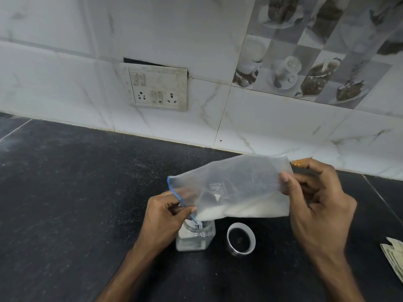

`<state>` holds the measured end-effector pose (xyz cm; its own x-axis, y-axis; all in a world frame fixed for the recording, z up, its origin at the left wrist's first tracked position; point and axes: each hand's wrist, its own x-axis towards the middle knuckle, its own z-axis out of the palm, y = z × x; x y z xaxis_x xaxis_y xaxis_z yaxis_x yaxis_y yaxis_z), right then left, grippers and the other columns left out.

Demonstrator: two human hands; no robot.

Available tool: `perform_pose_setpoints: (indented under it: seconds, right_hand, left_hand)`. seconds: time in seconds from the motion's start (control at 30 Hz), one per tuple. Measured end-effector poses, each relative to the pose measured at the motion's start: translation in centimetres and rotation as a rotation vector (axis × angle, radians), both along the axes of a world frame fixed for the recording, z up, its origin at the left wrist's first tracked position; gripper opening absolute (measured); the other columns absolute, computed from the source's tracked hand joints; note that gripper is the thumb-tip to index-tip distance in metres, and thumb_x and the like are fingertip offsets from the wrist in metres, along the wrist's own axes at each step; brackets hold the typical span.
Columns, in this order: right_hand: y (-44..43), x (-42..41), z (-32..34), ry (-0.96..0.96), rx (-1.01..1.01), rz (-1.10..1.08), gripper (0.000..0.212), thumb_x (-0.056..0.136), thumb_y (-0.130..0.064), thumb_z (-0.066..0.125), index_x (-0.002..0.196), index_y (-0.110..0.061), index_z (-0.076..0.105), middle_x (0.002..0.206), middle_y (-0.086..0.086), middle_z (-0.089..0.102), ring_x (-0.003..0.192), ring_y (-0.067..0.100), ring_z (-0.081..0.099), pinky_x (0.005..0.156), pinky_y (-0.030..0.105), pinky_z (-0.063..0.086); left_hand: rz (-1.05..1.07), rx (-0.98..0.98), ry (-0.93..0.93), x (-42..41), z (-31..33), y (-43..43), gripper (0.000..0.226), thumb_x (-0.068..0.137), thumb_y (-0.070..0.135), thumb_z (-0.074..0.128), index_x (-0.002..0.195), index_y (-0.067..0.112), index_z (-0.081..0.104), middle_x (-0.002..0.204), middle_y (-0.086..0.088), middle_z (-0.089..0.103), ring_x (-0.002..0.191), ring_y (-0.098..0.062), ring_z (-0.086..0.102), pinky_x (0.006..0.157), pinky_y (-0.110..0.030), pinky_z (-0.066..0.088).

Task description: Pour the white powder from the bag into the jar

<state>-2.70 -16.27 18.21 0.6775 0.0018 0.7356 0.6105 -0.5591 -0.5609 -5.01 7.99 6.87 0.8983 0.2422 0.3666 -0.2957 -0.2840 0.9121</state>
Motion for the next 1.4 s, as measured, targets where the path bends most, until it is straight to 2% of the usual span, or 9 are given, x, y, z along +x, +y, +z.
perform_pose_setpoints:
  seconds: [0.33,0.43,0.53,0.7,0.9,1.07,1.2,1.33,1.4]
  right_hand:
    - [-0.01,-0.04,-0.17,-0.025,0.013,-0.007,0.030,0.089,-0.013,0.069,0.114,0.002,0.061,0.087,-0.002,0.070,0.085,0.005,0.070,0.073,0.009,0.055]
    - [0.06,-0.02,-0.23,-0.020,0.027,-0.012,0.030,0.089,-0.012,0.070,0.114,0.001,0.061,0.086,-0.006,0.070,0.084,0.001,0.071,0.072,0.009,0.055]
    - [0.10,-0.05,-0.34,-0.015,0.012,0.002,0.030,0.088,-0.011,0.070,0.114,0.001,0.061,0.090,-0.017,0.066,0.085,-0.013,0.068,0.072,0.006,0.052]
    - [-0.10,-0.11,-0.43,-0.022,0.022,0.012,0.031,0.089,-0.014,0.070,0.115,0.000,0.061,0.087,-0.016,0.066,0.086,-0.005,0.070,0.070,0.007,0.053]
    - [-0.36,0.05,-0.27,-0.031,0.020,0.011,0.031,0.089,-0.014,0.069,0.115,-0.001,0.060,0.090,-0.019,0.065,0.085,-0.015,0.067,0.071,0.006,0.053]
    - [-0.30,-0.07,-0.53,-0.050,0.015,0.024,0.030,0.089,-0.013,0.070,0.115,0.000,0.061,0.090,-0.016,0.066,0.086,-0.001,0.072,0.071,0.008,0.054]
    - [-0.58,0.00,-0.63,-0.043,0.032,0.012,0.031,0.089,-0.014,0.071,0.115,-0.002,0.061,0.087,-0.013,0.068,0.083,0.002,0.072,0.072,0.012,0.056]
    - [-0.42,-0.18,-0.75,-0.035,0.008,0.028,0.032,0.088,-0.015,0.071,0.116,-0.005,0.060,0.090,-0.017,0.067,0.085,-0.006,0.071,0.073,0.010,0.055]
    - [-0.41,-0.17,-0.88,-0.034,0.029,0.020,0.031,0.088,-0.014,0.072,0.115,-0.003,0.061,0.087,-0.014,0.068,0.083,0.001,0.072,0.072,0.013,0.057]
  left_hand:
    - [0.000,-0.025,-0.016,-0.02,-0.14,-0.07,0.058,0.069,-0.010,0.085,0.084,0.044,0.073,0.093,0.030,0.074,0.076,0.003,0.074,0.065,-0.012,0.057]
    - [-0.003,-0.014,-0.021,0.00,-0.05,-0.14,0.055,0.069,-0.009,0.085,0.087,0.042,0.072,0.092,0.031,0.074,0.076,0.004,0.074,0.065,-0.014,0.058]
    - [-0.006,-0.010,-0.024,-0.01,-0.01,-0.25,0.057,0.069,-0.010,0.084,0.088,0.042,0.071,0.094,0.033,0.073,0.074,0.006,0.073,0.064,-0.010,0.056]
    - [-0.001,-0.013,-0.023,-0.05,-0.11,-0.06,0.060,0.068,-0.011,0.084,0.083,0.046,0.071,0.091,0.034,0.073,0.077,0.008,0.072,0.065,-0.008,0.055]
    - [-0.003,-0.009,-0.009,-0.12,-0.15,-0.23,0.054,0.069,-0.008,0.085,0.085,0.042,0.073,0.089,0.030,0.074,0.075,0.004,0.074,0.065,-0.012,0.057]
    - [-0.006,-0.022,-0.005,-0.27,-0.02,-0.39,0.056,0.068,-0.010,0.085,0.085,0.042,0.072,0.091,0.031,0.074,0.078,0.006,0.073,0.066,-0.011,0.057]
    - [-0.001,-0.018,-0.018,-0.23,-0.19,-0.24,0.057,0.068,-0.008,0.086,0.079,0.047,0.074,0.091,0.028,0.075,0.076,0.003,0.074,0.065,-0.014,0.058]
    - [0.009,-0.037,-0.007,-0.37,-0.30,-0.41,0.057,0.068,-0.010,0.085,0.086,0.043,0.073,0.093,0.027,0.075,0.077,0.004,0.074,0.064,-0.013,0.057]
    - [0.018,-0.027,0.000,-0.40,-0.45,-0.29,0.056,0.069,-0.007,0.086,0.079,0.046,0.075,0.088,0.022,0.077,0.075,0.001,0.074,0.064,-0.019,0.060]
